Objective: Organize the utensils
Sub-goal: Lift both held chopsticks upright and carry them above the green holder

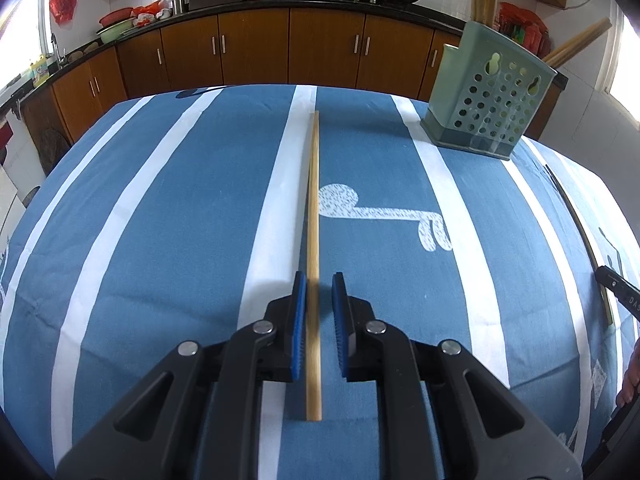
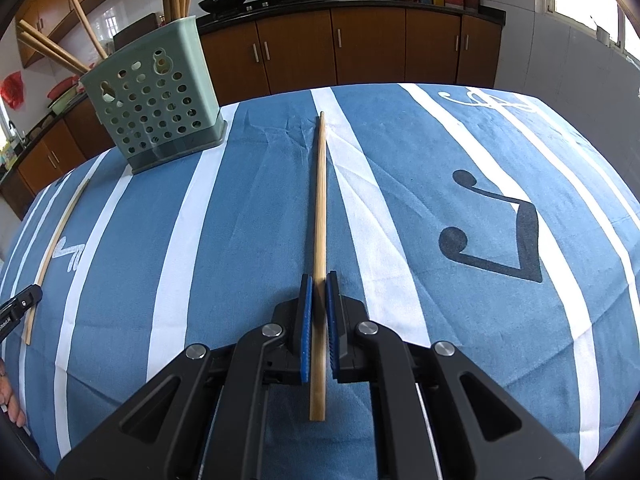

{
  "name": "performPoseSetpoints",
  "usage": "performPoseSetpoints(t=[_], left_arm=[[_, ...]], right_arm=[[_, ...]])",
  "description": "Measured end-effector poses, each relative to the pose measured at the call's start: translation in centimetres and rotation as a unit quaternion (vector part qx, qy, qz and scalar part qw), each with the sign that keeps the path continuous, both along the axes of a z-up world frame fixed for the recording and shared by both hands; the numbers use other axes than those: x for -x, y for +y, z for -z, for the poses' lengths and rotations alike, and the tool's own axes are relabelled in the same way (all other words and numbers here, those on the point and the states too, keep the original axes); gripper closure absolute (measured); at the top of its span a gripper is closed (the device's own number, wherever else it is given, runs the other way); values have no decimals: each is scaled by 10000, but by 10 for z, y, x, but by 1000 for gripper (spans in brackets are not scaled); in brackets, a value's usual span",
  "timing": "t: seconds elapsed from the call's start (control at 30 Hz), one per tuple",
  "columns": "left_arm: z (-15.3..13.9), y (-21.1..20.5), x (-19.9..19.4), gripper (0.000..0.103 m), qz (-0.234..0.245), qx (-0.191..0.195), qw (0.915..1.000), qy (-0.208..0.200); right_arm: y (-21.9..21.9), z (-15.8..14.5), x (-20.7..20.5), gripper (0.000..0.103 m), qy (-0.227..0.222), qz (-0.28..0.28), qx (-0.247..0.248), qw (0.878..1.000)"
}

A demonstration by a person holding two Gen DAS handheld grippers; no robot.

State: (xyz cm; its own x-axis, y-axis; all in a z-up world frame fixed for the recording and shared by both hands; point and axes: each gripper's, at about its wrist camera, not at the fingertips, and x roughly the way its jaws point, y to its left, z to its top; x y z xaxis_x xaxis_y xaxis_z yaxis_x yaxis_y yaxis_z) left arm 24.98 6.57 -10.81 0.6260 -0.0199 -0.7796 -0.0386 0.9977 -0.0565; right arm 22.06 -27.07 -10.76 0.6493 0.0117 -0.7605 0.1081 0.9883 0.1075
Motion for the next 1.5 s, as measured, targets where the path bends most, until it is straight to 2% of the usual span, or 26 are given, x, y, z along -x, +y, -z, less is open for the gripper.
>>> performPoseSetpoints(t=[0.03,0.17,0.4,0.57,0.73,1.2,1.3,1.5], left_arm=[[0,0,1,95,21,2,10000,16],[-7,6,3,95,24,130,9999,89],[-60,13,12,95,29,253,9977,-627],[-109,17,19,95,6,454,9906,-1287],[-149,16,22,95,46,541,9826,-1777],[-171,10,18,95,133,507,9781,-2017],[-181,9,19,95,202,605,9749,-2132],[-227,-16,21,95,496,745,9605,-2634]], right_arm=[[-1,-1,0,95,26,-17,-18,10000],[-12,-17,7,96,-215,110,-203,9995],[-30,-68,20,96,-980,307,-303,9943],[-40,-104,29,96,-1528,387,-332,9869],[-45,-128,33,96,-1849,380,-296,9816],[-36,-146,29,96,-2045,188,-260,9783],[-32,-167,29,96,-2254,30,-405,9734],[-13,-217,32,96,-2845,-367,-670,9556]])
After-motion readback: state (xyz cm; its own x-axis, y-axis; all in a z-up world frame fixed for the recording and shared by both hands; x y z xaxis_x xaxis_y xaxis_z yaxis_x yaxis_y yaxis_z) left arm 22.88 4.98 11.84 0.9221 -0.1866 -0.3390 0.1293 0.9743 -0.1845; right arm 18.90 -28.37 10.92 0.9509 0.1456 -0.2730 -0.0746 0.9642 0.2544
